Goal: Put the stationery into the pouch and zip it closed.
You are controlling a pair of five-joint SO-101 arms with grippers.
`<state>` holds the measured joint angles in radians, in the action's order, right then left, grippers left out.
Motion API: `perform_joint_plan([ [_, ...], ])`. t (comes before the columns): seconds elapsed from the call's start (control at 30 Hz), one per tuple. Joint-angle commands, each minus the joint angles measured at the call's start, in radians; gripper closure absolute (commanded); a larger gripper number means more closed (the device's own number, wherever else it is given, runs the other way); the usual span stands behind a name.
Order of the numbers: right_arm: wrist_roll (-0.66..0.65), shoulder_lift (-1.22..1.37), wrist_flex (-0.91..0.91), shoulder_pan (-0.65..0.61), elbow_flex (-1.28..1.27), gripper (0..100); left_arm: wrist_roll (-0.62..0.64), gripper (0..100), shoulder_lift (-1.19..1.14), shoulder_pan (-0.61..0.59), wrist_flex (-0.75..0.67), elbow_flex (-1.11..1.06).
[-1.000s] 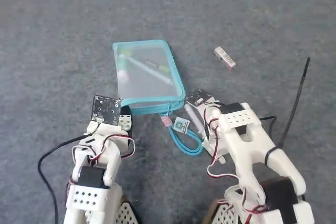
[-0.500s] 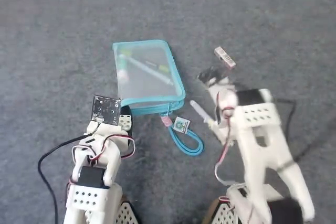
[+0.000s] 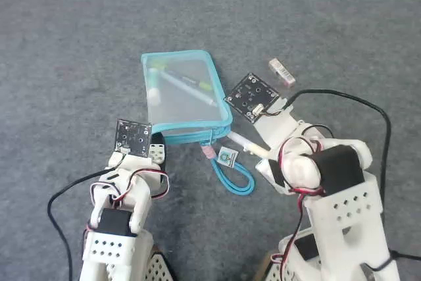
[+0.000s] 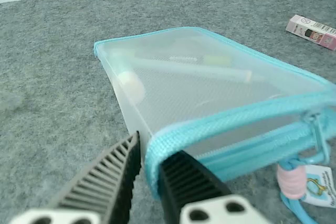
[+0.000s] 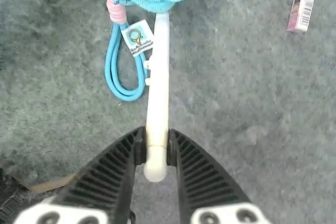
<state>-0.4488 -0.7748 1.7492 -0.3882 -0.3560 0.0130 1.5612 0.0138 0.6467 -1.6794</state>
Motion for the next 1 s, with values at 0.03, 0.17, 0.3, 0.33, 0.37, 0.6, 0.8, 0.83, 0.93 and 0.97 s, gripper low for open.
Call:
perform_joint_plan([
  [0.03,-0.069,0.108,-0.168,0.188,-0.137,99.1,-0.002,99,0.006,-0.005,-0.025,0.010],
  [0.17,-0.132,0.266,-0.378,0.364,-0.256,99.1,-0.002,99,0.006,-0.005,-0.023,0.010],
  [0.3,-0.173,0.470,-0.536,0.449,-0.295,99.1,-0.002,99,0.006,-0.005,-0.023,0.010],
  [0.33,-0.175,0.522,-0.564,0.458,-0.293,99.1,-0.002,99,0.006,-0.005,-0.023,0.010],
  [0.37,-0.180,0.576,-0.587,0.461,-0.292,99.1,-0.002,99,0.006,-0.005,-0.023,0.010],
  [0.6,-0.184,0.846,-0.599,0.450,-0.196,88.7,-0.002,99,0.006,-0.005,-0.023,0.010],
  [0.8,-0.183,0.888,-0.633,0.449,-0.192,88.4,-0.002,99,0.006,-0.005,-0.023,0.010],
  [0.83,-0.183,0.889,-0.639,0.450,-0.193,89.6,-0.002,99,0.006,-0.005,-0.023,0.010],
  [0.93,-0.176,0.888,-0.641,0.460,-0.192,97.0,-0.002,99,0.006,-0.005,-0.023,0.012],
  [0.97,-0.176,0.880,-0.631,0.460,-0.189,99.7,-0.002,99,0.006,-0.005,-0.023,0.012],
])
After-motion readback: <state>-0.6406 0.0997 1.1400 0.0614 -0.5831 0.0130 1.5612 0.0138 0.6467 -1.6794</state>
